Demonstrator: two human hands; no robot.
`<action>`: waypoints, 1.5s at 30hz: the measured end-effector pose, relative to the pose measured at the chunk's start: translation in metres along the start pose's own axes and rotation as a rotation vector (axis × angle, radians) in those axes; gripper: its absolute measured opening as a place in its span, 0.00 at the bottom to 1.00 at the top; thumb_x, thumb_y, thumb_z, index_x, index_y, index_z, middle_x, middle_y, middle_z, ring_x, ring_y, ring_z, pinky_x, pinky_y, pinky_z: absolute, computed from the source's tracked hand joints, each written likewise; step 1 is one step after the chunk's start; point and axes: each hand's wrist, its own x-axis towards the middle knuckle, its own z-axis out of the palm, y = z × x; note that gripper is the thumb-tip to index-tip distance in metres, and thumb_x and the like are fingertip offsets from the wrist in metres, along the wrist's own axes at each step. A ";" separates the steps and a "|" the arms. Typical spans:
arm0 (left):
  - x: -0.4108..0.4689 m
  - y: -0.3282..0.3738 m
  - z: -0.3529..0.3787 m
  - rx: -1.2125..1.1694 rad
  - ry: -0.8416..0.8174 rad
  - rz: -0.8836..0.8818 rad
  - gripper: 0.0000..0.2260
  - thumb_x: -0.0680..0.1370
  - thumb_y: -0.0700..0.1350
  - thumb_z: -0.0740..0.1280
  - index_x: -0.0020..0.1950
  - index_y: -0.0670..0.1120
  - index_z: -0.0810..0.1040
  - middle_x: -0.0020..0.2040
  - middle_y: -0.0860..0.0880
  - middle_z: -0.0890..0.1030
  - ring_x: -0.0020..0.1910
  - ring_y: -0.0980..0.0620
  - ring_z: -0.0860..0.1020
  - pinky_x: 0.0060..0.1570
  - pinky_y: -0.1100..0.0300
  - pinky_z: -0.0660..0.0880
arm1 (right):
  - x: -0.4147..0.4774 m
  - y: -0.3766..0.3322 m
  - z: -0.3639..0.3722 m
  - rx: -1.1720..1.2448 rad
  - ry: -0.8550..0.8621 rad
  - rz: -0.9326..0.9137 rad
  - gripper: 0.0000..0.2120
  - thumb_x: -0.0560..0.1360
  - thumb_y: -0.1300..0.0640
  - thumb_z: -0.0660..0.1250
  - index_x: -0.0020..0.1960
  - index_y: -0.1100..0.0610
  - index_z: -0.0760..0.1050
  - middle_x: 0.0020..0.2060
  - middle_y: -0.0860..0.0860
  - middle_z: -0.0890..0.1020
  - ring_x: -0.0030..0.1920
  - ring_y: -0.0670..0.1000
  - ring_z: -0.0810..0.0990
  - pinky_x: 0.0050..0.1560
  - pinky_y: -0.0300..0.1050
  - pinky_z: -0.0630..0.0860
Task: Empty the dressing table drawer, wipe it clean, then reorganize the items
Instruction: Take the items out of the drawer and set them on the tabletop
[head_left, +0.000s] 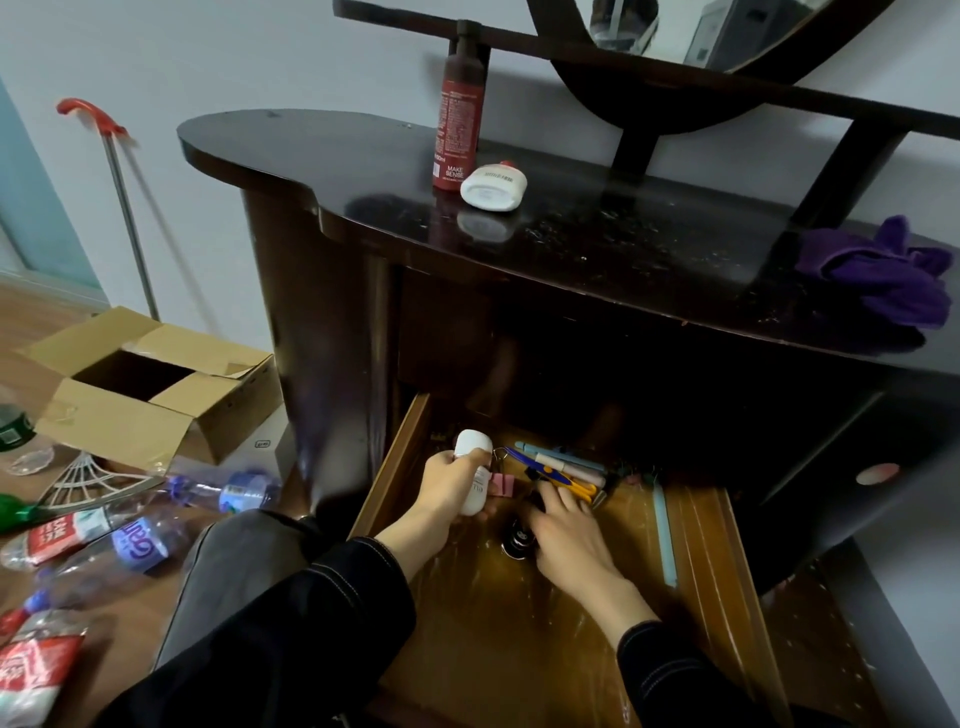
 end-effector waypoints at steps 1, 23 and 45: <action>0.000 0.000 0.000 0.001 -0.002 0.002 0.15 0.80 0.46 0.67 0.63 0.42 0.68 0.43 0.37 0.82 0.23 0.48 0.78 0.21 0.61 0.74 | 0.002 -0.001 0.001 -0.009 0.006 -0.013 0.29 0.73 0.64 0.70 0.72 0.49 0.70 0.73 0.52 0.67 0.73 0.58 0.64 0.71 0.55 0.65; -0.082 0.022 -0.009 0.247 -0.237 0.550 0.09 0.81 0.49 0.68 0.53 0.43 0.77 0.35 0.46 0.82 0.26 0.53 0.78 0.22 0.64 0.70 | -0.095 -0.006 -0.105 1.010 0.270 0.333 0.14 0.76 0.36 0.65 0.55 0.44 0.72 0.44 0.47 0.81 0.43 0.45 0.82 0.43 0.50 0.81; -0.057 0.265 0.035 1.180 0.227 1.440 0.11 0.80 0.54 0.63 0.53 0.53 0.62 0.43 0.49 0.77 0.39 0.39 0.79 0.40 0.45 0.78 | 0.041 0.049 -0.306 0.166 0.451 0.323 0.17 0.80 0.44 0.58 0.65 0.48 0.62 0.56 0.49 0.75 0.43 0.54 0.79 0.38 0.49 0.70</action>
